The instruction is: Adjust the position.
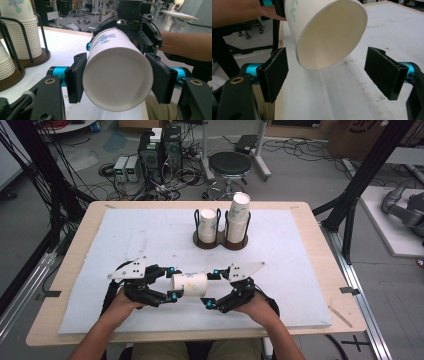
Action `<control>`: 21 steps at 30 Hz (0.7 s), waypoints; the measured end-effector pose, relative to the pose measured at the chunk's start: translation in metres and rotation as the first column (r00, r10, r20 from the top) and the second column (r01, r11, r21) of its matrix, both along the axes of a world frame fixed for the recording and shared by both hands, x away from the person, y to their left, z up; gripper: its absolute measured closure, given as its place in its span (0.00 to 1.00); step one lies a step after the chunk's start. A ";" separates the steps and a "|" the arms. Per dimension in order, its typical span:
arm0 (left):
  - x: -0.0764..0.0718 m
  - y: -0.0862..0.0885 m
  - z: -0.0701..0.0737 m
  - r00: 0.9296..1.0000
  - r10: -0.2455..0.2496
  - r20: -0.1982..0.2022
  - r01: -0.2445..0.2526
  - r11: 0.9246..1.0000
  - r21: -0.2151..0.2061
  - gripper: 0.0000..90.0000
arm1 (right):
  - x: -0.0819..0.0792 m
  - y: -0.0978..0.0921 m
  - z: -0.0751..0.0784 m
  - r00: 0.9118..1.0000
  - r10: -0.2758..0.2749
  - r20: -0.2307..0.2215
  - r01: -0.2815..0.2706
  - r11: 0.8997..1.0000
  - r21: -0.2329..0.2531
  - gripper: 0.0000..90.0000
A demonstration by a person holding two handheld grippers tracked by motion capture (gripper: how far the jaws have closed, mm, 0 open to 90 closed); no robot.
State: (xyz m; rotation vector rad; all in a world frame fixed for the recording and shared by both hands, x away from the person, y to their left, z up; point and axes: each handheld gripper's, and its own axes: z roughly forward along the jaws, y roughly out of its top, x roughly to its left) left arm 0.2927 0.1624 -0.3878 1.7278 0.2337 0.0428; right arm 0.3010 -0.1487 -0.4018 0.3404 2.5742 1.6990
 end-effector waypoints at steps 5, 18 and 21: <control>-0.001 -0.002 0.000 1.000 -0.014 -0.004 0.014 1.000 -0.002 0.41 | 0.000 0.002 0.000 1.000 0.013 -0.007 -0.013 1.000 0.011 0.22; -0.001 -0.003 -0.002 0.999 -0.040 -0.013 0.040 0.999 -0.011 0.41 | 0.000 0.002 0.001 0.999 0.049 0.006 -0.049 0.997 0.051 0.31; -0.002 -0.001 -0.002 0.999 -0.042 -0.017 0.042 0.999 -0.013 0.41 | -0.001 0.003 0.001 0.998 0.055 0.008 -0.056 0.997 0.051 0.32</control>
